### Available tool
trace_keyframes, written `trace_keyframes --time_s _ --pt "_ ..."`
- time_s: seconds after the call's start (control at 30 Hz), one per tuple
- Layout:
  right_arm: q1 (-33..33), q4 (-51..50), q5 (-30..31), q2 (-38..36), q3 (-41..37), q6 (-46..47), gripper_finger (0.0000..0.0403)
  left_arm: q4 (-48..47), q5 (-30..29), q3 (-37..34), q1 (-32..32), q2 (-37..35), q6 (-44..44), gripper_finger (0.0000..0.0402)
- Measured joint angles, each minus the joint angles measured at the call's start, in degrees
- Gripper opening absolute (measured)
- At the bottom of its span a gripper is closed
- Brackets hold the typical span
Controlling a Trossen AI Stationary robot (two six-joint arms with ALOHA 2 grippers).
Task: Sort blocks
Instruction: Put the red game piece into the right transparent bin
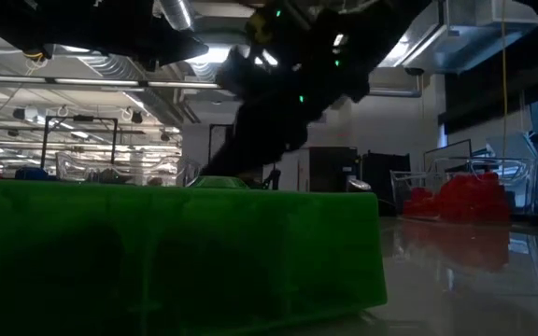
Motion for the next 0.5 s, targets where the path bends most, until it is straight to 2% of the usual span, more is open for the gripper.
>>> trace_keyframes --time_s 0.37,0.5 --pt "0.0 0.43 3.54 3.09 0.07 0.33 0.0321 0.13 0.0 0.0 0.0 0.0 -0.21 0.0004" --pt "-0.02 0.43 4.15 3.11 0.04 0.26 0.0304 0.14 0.0 0.0 0.0 0.0 -0.21 0.0004"
